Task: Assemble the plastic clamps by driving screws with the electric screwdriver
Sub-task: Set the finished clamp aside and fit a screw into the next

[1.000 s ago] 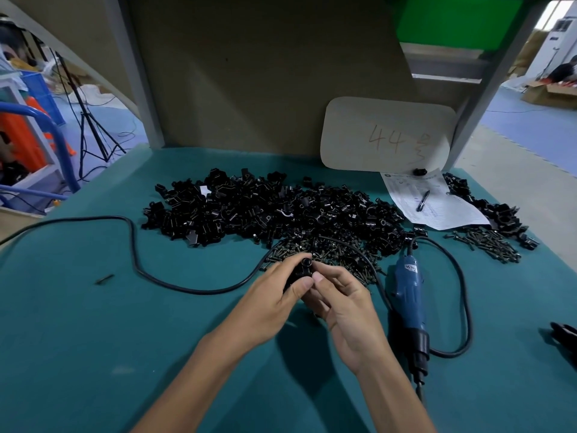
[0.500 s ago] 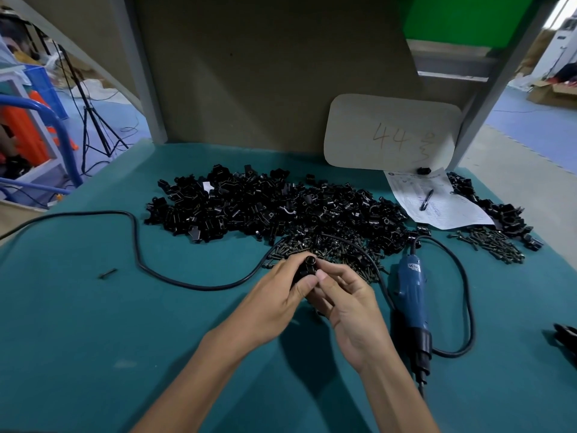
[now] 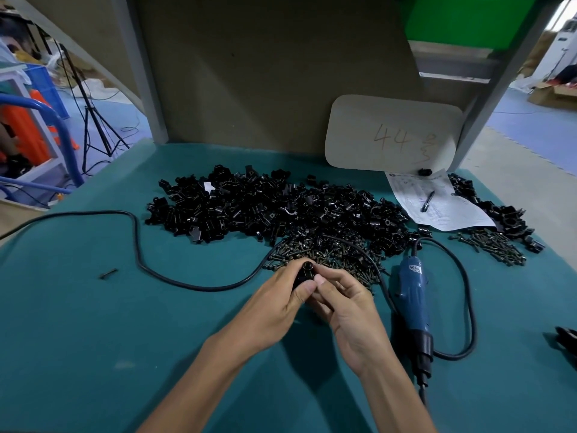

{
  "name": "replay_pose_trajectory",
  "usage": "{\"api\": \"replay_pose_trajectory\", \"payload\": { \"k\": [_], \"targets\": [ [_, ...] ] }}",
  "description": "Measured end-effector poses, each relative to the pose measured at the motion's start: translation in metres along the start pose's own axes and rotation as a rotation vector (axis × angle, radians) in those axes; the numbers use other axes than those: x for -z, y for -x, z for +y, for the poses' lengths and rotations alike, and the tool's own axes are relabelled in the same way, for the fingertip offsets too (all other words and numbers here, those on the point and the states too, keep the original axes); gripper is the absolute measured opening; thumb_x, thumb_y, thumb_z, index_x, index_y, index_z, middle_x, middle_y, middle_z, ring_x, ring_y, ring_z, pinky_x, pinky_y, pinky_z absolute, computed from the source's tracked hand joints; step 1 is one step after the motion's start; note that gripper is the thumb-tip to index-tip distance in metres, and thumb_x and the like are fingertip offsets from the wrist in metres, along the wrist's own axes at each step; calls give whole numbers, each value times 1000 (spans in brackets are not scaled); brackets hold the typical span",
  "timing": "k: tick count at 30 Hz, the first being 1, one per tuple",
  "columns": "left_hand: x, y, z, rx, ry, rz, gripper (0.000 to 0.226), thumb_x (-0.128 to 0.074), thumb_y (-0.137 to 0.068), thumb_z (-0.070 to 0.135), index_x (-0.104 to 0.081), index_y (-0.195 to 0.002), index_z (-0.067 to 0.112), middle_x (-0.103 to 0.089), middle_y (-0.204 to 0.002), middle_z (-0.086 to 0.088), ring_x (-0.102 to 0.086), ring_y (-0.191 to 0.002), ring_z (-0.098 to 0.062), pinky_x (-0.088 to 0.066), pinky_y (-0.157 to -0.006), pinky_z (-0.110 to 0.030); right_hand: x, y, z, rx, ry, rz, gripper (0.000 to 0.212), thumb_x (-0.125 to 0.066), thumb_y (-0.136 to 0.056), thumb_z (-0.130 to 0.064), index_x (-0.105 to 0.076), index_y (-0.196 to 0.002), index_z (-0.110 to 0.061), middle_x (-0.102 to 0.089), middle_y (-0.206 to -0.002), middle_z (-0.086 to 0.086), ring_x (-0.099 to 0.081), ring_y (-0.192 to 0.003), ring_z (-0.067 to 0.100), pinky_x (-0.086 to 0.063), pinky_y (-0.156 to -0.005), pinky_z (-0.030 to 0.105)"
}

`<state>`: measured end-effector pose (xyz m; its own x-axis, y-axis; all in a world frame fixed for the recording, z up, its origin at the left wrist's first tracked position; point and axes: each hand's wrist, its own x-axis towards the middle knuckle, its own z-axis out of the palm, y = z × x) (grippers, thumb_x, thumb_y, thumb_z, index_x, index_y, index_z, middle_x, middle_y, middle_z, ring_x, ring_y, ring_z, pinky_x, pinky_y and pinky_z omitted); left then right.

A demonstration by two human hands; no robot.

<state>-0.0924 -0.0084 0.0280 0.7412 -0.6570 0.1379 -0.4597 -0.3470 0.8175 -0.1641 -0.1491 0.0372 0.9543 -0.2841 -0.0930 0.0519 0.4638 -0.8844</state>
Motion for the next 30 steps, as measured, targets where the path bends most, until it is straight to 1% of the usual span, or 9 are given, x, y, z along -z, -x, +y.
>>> {"api": "replay_pose_trajectory", "payload": {
  "k": [5, 8, 10, 13, 17, 23, 25, 28, 30],
  "targets": [
    [-3, 1, -9, 19, -13, 8, 43, -33, -102, 61, -38, -141, 41, -55, -130, 13, -53, -121, -5, -48, -100, -40, 2, -1, 6, -37, 19, -26, 17, -72, -86, -19, -81, -100, -22, -77, -92, -2, -73, -87, 8, -58, -80, 23],
    [-1, 3, -21, 57, -40, 14, 41, -32, -102, 62, -38, -138, 44, -56, -125, 12, -55, -116, -7, -49, -96, -41, 8, -7, 5, -42, 188, -58, 19, -69, -96, -18, -80, -107, -29, -77, -95, -4, -72, -90, 8, -58, -82, 26],
    [-1, 3, -29, 91, -78, 27, 43, -30, -101, 64, -36, -138, 43, -55, -123, 11, -53, -115, -9, -48, -97, -42, 17, -22, 3, 51, 535, 12, 25, -65, -99, -14, -79, -107, -34, -77, -99, -5, -70, -95, 9, -59, -86, 31],
    [-4, 1, -37, 113, -124, 53, 45, -27, -101, 65, -34, -139, 42, -54, -125, 10, -50, -119, -11, -46, -99, -39, 29, -57, -1, 263, 1331, 95, 30, -55, -104, -13, -70, -125, -28, -65, -125, -2, -60, -114, 18, -50, -99, 38],
    [-11, -1, -41, 134, -179, 94, 55, -23, -100, 68, -27, -148, 41, -47, -143, 11, -41, -134, -7, -42, -106, -38, 37, -90, 3, 301, 1749, 2, 34, -49, -105, -11, -60, -136, -18, -53, -134, 7, -50, -119, 28, -41, -98, 34],
    [-13, 0, -44, 119, -193, 137, 56, -21, -99, 68, -27, -148, 41, -47, -143, 14, -42, -133, -5, -43, -105, -38, 37, -96, -5, 291, 1803, -43, 20, -47, -108, -19, -56, -124, -12, -51, -125, 11, -49, -112, 31, -40, -92, 37],
    [-14, 1, -46, 112, -208, 143, 56, -21, -99, 69, -27, -147, 42, -46, -144, 16, -42, -133, -4, -43, -104, -35, 34, -89, -11, 343, 1680, -5, 17, -49, -107, -19, -59, -119, -14, -58, -117, 6, -55, -107, 26, -45, -89, 37],
    [-16, 2, -47, 107, -256, 133, 58, -19, -98, 70, -29, -147, 40, -46, -144, 14, -41, -133, -5, -42, -101, -32, 27, -69, -17, 302, 1330, 26, 5, -59, -104, -27, -64, -104, -27, -65, -95, -14, -61, -90, 0, -48, -73, 13],
    [-17, 2, -47, 114, -276, 121, 60, -17, -96, 71, -28, -147, 41, -47, -144, 13, -42, -132, -7, -42, -100, -33, 25, -55, -17, 273, 1176, 10, 6, -64, -100, -32, -65, -95, -33, -67, -84, -15, -61, -87, -5, -47, -68, 10]
  ]
}}
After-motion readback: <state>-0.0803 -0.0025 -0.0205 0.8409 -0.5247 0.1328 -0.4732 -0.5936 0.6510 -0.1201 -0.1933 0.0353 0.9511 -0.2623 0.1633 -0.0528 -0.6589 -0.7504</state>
